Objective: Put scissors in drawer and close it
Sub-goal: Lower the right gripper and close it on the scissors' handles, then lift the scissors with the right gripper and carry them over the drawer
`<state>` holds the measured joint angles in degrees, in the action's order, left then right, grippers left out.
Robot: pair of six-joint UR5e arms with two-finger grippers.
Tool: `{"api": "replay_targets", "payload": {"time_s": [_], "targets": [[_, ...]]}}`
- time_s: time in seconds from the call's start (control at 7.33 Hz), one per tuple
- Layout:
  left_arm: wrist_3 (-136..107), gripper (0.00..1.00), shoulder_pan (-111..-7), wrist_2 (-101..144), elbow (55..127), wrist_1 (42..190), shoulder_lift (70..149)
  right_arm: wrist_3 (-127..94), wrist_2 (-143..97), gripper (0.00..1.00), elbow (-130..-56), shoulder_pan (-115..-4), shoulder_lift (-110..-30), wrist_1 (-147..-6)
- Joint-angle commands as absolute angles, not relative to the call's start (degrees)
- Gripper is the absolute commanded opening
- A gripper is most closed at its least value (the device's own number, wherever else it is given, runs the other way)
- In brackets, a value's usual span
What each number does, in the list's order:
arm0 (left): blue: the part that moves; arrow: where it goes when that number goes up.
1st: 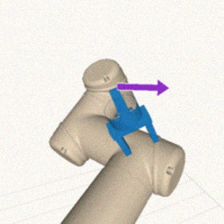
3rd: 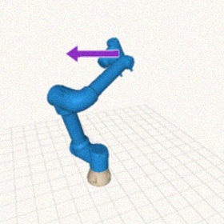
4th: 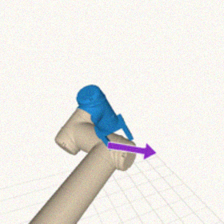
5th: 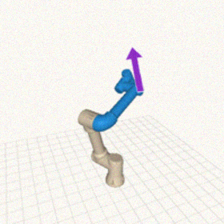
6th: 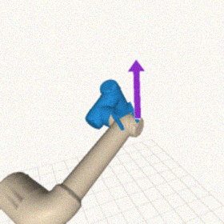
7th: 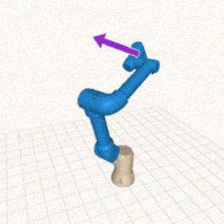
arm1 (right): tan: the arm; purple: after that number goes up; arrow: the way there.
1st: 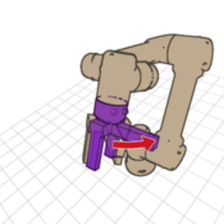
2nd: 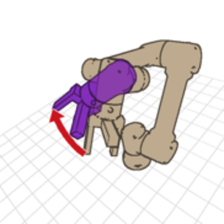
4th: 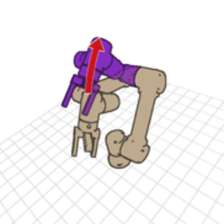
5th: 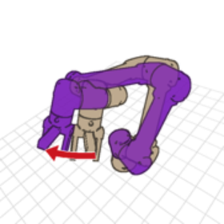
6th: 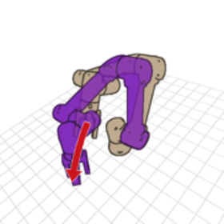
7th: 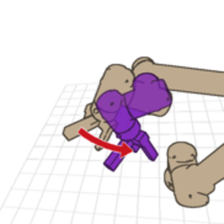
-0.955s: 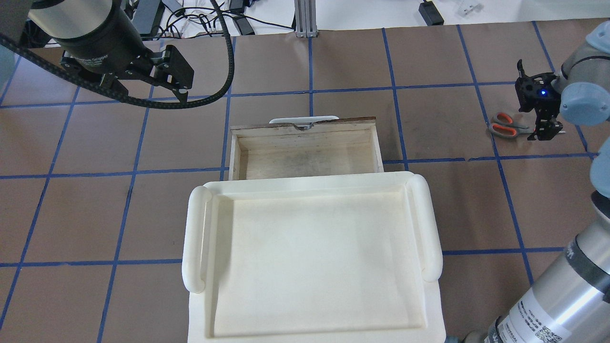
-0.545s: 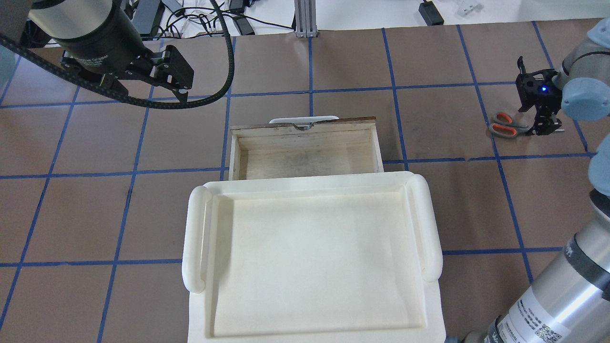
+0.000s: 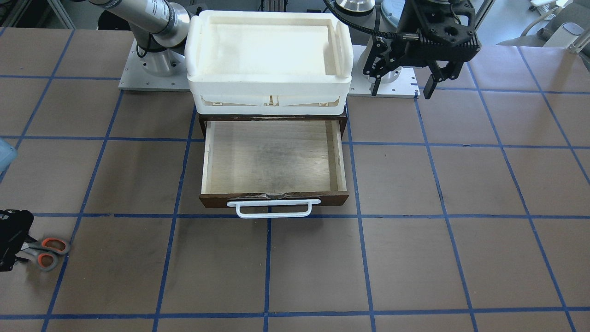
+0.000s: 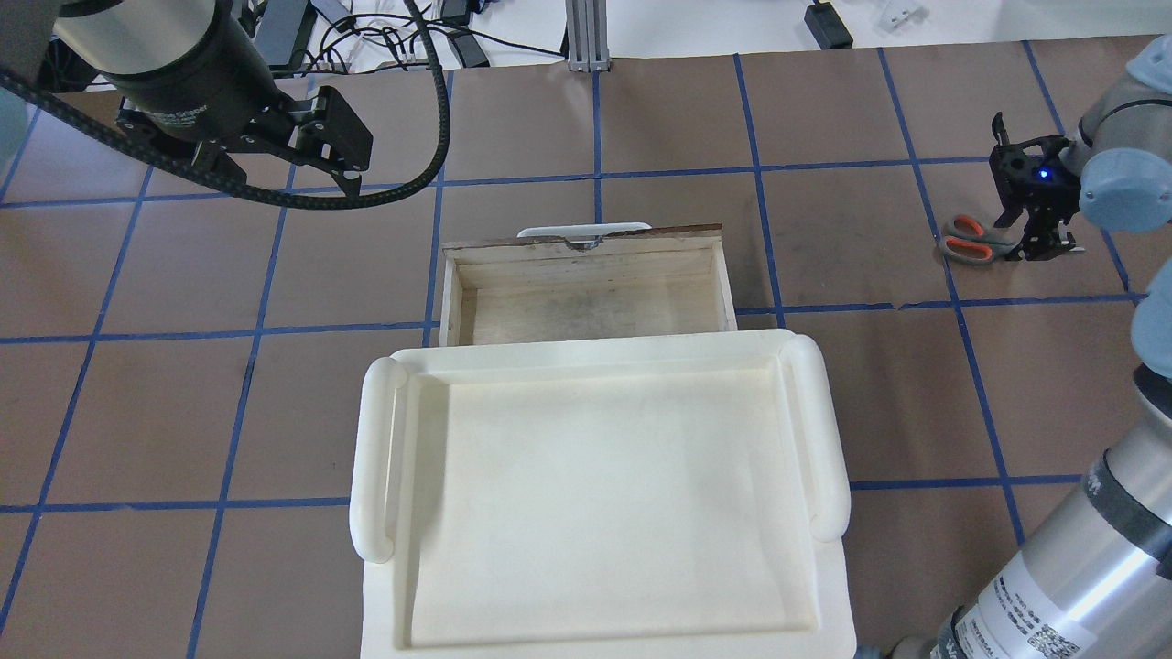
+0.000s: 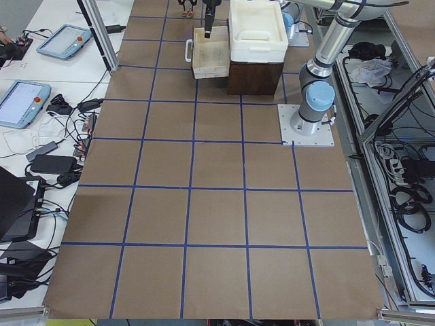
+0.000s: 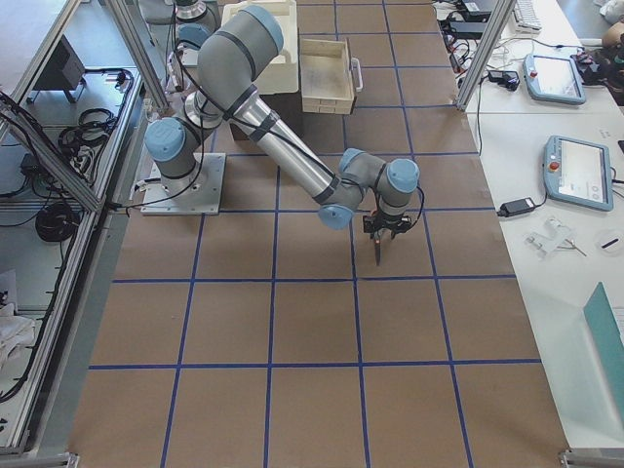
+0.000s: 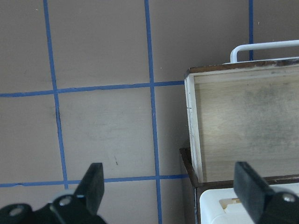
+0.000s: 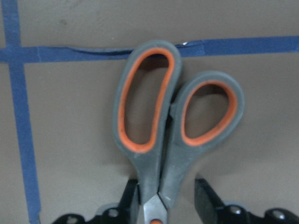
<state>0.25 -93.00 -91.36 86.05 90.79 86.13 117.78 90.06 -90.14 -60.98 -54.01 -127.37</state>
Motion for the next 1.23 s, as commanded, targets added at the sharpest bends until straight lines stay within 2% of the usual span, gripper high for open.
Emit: {"api": "replay_targets", "payload": {"time_s": [0.0, 0.41, 0.82, 1.09], "targets": [[0.26, 1.00, -92.90, -91.23, 86.04, 90.79, 86.22, 118.04, 90.53, 0.00, -89.91, -61.43, -55.28, -127.09], [0.26, 1.00, -92.72, -91.40, 86.04, 90.79, 85.96, 119.09, 90.53, 0.00, -89.82, -63.18, -58.42, -126.22], [0.18, 1.00, -92.73, -90.88, 86.13, 90.88, 85.78, 115.58, 90.96, 0.00, -89.74, -70.98, -65.55, -117.09], [0.26, 1.00, -92.38, -90.62, 86.13, 90.79, 85.96, 108.42, 90.97, 0.00, -89.82, -77.31, -73.00, -107.54]]}}
